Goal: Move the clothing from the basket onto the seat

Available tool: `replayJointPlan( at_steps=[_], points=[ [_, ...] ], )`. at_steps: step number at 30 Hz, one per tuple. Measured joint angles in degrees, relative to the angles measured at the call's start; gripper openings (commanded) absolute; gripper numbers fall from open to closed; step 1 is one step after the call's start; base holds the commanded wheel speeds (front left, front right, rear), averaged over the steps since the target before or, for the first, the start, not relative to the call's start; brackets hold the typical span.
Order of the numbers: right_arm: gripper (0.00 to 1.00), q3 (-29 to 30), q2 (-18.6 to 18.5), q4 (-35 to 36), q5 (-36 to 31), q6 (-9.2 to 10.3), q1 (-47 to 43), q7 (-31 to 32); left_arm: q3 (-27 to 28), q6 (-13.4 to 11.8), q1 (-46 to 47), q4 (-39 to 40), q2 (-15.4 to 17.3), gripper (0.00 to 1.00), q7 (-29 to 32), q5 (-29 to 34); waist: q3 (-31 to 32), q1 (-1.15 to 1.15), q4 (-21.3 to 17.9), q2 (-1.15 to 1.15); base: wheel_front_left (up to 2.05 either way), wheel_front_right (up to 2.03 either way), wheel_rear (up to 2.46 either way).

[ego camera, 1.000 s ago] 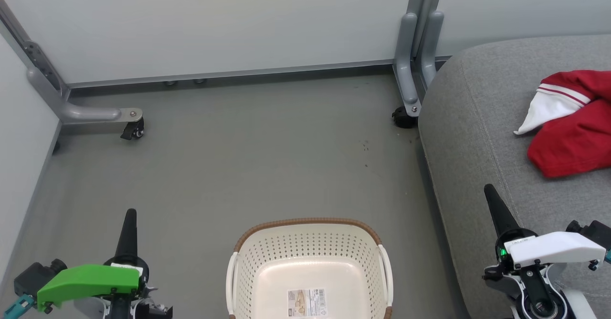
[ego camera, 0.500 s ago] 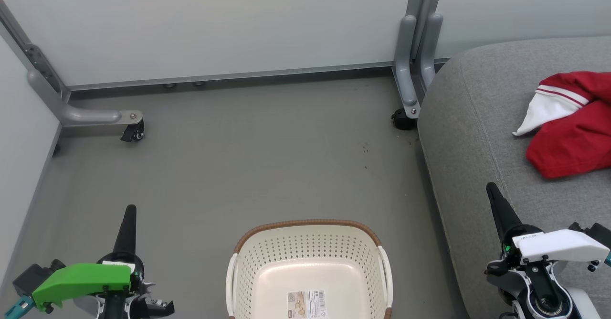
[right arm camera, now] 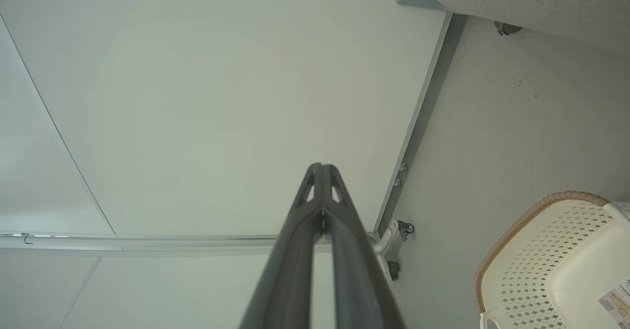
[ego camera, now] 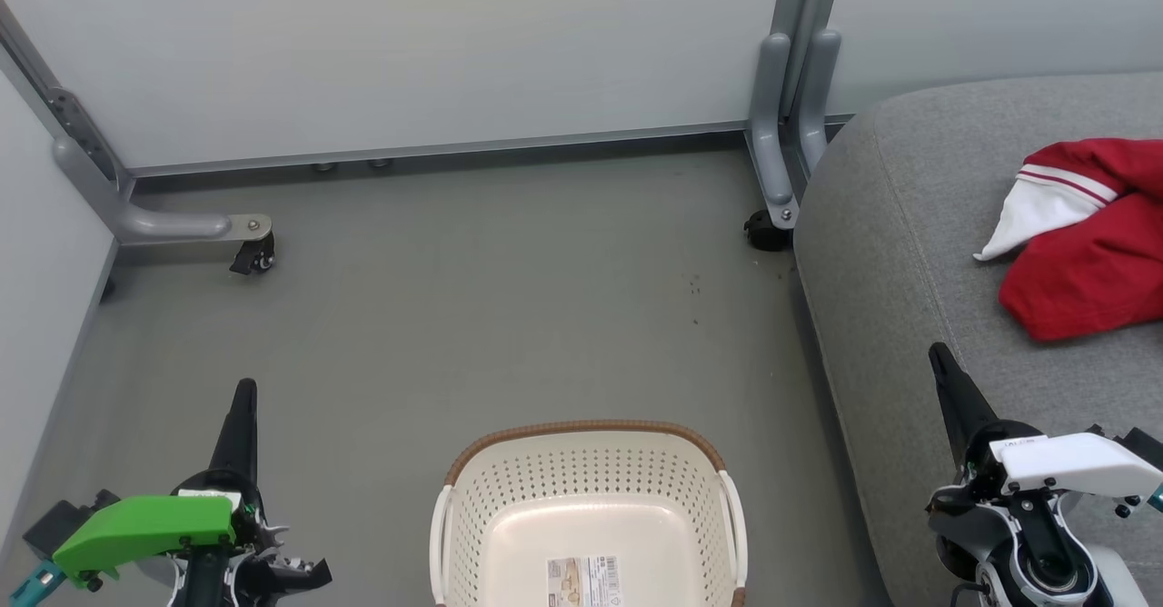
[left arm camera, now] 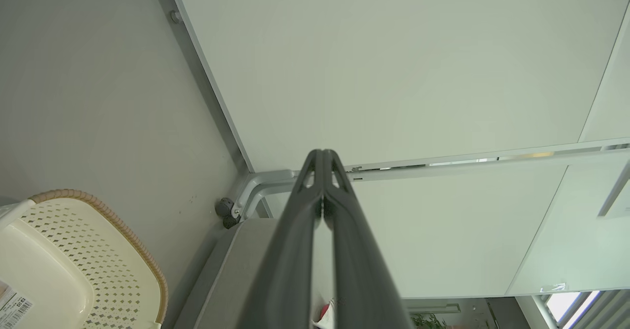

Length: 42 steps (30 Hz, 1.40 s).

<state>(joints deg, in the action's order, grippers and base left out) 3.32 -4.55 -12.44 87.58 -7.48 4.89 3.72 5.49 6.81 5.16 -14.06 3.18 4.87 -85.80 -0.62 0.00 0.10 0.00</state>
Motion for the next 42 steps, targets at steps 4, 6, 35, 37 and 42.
replayJointPlan(
  at_steps=[4, 6, 35, 37, 42],
  points=[
    [0.00, 0.2, 0.0, -0.3, 1.5, 0.00, 0.1, 0.2, 0.2, 0.2, 0.2, 0.0, -0.1, 0.00, 0.4, -1.4, 0.1, 0.00, 0.0, 0.00, 0.00, 0.00, 0.00],
    [0.00, 0.3, 0.0, -0.5, 2.3, 0.00, 0.1, 0.3, 0.3, 0.3, 0.2, 0.0, -0.1, 0.00, 0.6, -2.3, 0.2, 0.00, 0.0, 0.00, 0.00, 0.00, 0.00],
    [0.00, 1.4, 0.3, -1.5, 6.5, 0.00, 1.0, 1.2, 1.1, 0.6, 0.7, 0.0, -0.4, 0.00, 1.7, -6.5, 0.4, 0.00, -0.1, 0.00, 0.00, 0.00, 0.00],
    [0.00, 1.4, 0.4, -1.5, 6.4, 0.00, 1.0, 1.3, 1.1, 0.6, 0.7, 0.0, -0.4, 0.00, 1.7, -6.5, 0.4, 0.00, -0.1, 0.00, 0.00, 0.00, 0.00],
    [0.00, 1.5, 0.4, -1.5, 6.3, 0.00, 1.0, 1.3, 1.1, 0.6, 0.7, 0.0, -0.4, 0.00, 1.7, -6.5, 0.4, 0.00, -0.1, 0.00, 0.00, 0.00, 0.00]
  ],
)
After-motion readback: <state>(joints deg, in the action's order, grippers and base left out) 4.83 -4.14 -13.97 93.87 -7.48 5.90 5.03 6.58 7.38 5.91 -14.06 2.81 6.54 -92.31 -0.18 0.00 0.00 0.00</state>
